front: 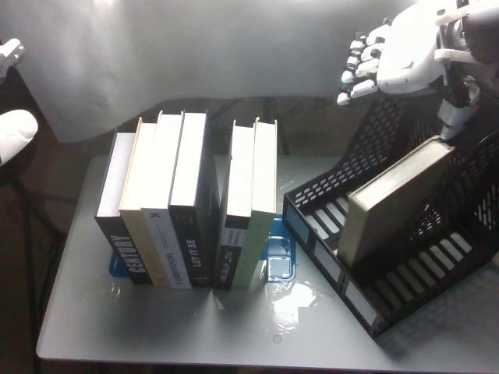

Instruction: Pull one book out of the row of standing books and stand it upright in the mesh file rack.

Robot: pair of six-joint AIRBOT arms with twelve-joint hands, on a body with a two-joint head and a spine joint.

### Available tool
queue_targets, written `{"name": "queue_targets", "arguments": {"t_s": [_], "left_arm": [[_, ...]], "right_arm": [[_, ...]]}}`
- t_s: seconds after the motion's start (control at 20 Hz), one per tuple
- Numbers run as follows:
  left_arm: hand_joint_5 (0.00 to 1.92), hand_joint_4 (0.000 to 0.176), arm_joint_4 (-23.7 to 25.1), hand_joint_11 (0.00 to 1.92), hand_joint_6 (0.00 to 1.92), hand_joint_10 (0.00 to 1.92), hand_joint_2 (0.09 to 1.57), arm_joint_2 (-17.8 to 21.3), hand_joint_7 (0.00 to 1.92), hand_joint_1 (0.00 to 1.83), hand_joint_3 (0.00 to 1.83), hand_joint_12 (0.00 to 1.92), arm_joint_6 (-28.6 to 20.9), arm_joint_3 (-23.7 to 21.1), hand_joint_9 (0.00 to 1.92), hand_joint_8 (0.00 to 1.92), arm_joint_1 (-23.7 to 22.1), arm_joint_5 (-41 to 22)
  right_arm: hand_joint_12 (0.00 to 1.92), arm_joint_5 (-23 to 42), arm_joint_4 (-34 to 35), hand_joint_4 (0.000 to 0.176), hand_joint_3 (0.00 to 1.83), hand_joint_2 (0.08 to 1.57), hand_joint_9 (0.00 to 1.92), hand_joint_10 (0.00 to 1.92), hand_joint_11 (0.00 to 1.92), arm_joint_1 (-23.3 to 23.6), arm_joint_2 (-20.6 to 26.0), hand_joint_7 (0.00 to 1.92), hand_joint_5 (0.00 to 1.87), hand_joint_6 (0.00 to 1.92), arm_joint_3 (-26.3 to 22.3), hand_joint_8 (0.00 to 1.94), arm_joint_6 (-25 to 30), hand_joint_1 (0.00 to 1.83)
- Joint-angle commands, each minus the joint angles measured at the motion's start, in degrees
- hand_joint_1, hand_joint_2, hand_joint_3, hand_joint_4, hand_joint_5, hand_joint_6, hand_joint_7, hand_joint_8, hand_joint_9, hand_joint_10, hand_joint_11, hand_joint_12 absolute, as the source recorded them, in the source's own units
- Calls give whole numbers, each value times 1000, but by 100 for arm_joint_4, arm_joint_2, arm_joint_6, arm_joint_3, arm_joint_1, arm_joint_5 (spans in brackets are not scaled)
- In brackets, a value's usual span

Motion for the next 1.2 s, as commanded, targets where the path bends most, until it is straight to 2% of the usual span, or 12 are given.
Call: {"name": "queue_targets", "arguments": {"t_s": [0.0, 0.2, 0.35, 0.55, 0.7, 0.75, 0.8, 0.85, 0.9, 1.0, 1.1, 1.15], "left_arm": [[0, 17, -104, 0, 0, 0, 1500, 22, 0, 0, 0, 0, -24, 44, 0, 0, -27, -759], [0, 20, -104, 0, 0, 0, 1504, 21, 0, 0, 1, 0, -24, 45, 0, 0, -27, -758], [0, 15, -105, 0, 0, 0, 1507, 22, 0, 0, 2, 0, -24, 42, 0, 0, -26, -759], [0, 22, -112, 0, 0, 0, 1508, 19, 0, 0, 1, 0, -24, 36, 0, 0, -24, -755], [0, 17, -115, 0, 0, 0, 1506, 18, 0, 0, 0, 0, -24, 25, 0, 0, -24, -751], [0, 20, -116, 0, 0, 0, 1500, 15, 0, 0, 0, 0, -24, 18, 0, 0, -24, -739], [0, 23, -116, 0, 0, 0, 1501, 15, 0, 0, 0, 0, -24, 10, 0, 0, -23, -733], [0, 21, -112, 0, 0, 0, 1503, 14, 0, 0, 0, 0, -24, 2, 0, 0, -23, -717], [0, 27, -108, 0, 0, 0, 1491, 14, 0, 0, 0, 0, -24, -4, 0, 0, -23, -710], [0, 23, -61, 0, 0, 0, 1500, 10, 0, 0, 0, 0, -24, -18, 0, 0, -25, -653], [0, 17, -30, 0, 0, 0, 1510, 10, 0, 0, 4, 0, -24, -31, 0, 0, -28, -615], [0, 9, -24, 0, 0, 0, 1510, 6, 0, 0, 3, 0, -24, -34, 0, 0, -30, -595]], "right_arm": [[0, -434, -78, 73, 1, 899, 0, 0, 0, 75, 81, 0, 0, 0, 29, 0, -5, 992], [0, -436, -79, 72, 10, 919, 0, 0, 0, 70, 74, 0, 0, 0, 42, 0, -5, 958], [0, -464, -77, 33, 9, 921, 0, 0, 0, 70, 76, 0, 0, 0, -73, 0, -3, 940], [5, -588, -73, 48, 23, 958, 3, 1, 10, 126, 402, 0, 0, 0, -460, 0, 59, 840], [0, -624, -45, 12, 47, 1145, 0, 0, 0, 300, 704, 0, 0, 0, -774, 0, 94, 562], [273, -625, -14, 0, 18, 1145, 4, 1, 0, 365, 821, 0, 0, 0, -878, 0, 94, 552], [258, -639, 73, 54, 9, 1154, 0, 0, 0, 399, 914, 0, 0, 0, -951, 0, 94, 518], [425, -667, 171, 37, 2, 1148, 0, 0, 0, 449, 1046, 0, 0, 0, -1059, 0, 94, 566], [132, -692, 253, 47, 2, 1180, 0, 0, 0, 477, 1132, 0, 0, 0, -1137, 0, 94, 616], [4, -759, 731, 112, 0, 1152, 0, 0, 0, 483, 1352, 0, 0, 0, -1373, 0, -6, 677], [0, -764, 1734, 78, 0, 1145, 0, 0, 0, 483, 1474, 0, 0, 0, -1475, 0, -650, 535], [0, -682, 2410, 94, 0, 1141, 0, 0, 0, 483, 1523, 0, 0, 0, -1474, 0, -1026, 515]]}}
